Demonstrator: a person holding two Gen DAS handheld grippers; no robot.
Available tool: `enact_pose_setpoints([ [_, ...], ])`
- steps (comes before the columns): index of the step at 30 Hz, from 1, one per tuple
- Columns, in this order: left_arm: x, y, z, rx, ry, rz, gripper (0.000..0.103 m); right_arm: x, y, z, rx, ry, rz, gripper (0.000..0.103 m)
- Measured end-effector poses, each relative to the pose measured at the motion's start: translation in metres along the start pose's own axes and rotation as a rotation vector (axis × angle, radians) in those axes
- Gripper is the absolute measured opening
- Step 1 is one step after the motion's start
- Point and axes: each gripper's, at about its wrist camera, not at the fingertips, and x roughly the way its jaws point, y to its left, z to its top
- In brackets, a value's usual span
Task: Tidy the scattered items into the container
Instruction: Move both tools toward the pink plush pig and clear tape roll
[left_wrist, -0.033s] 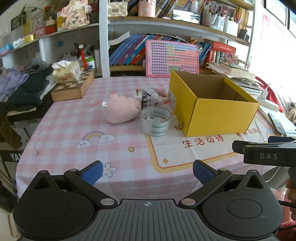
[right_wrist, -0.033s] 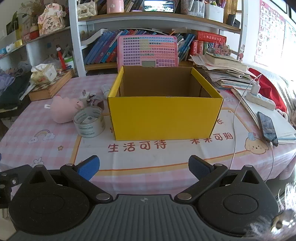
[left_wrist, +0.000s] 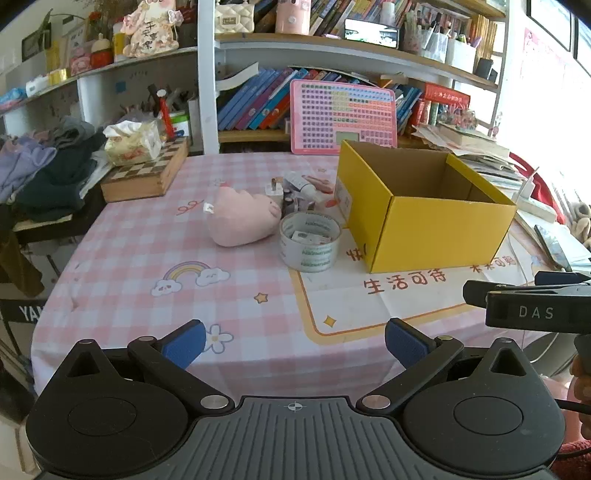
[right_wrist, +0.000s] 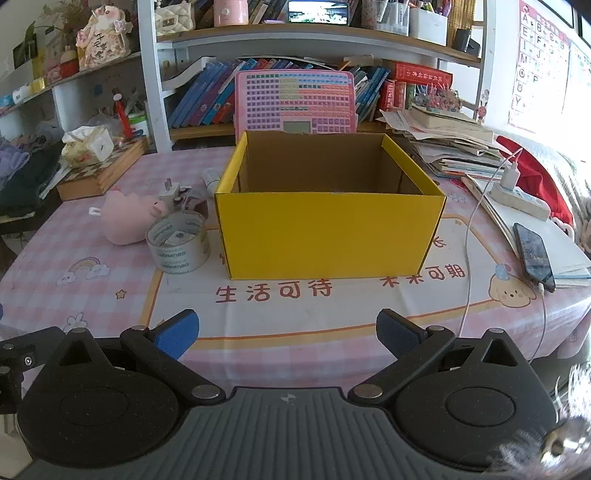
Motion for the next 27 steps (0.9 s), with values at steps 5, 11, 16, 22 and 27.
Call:
enact_pose_setpoints([
  [5,-0.0044,0.0004,0.001,-0.008,-0.027,0.006,0.103,-0.002,-0.0003,-0.0003,-0.006,0.005,0.004,0.103],
  [11,-0.005,-0.0025,0.0015,-0.007,-0.036,-0.011,0.103,-0.0017,-0.0038,-0.0017,0.003,0.022,-0.008,0.103],
  [16,-0.005,-0.0041,0.0009,-0.002,-0.034,-0.004,0.103,-0.0033,-0.0045,-0.0029,-0.002,0.017,-0.001,0.103],
  [22,-0.0062,-0.0021,0.0001,-0.025,-0.042,-0.033,0.103,-0.0062,-0.0044,-0.0034,-0.011,0.007,0.014,0.103],
  [27,-0.0068,-0.0037,0.0001,-0.022,-0.037,-0.024,0.103,-0.0091,-0.0011,-0.0026,-0.029,-0.009,0.035,0.103],
])
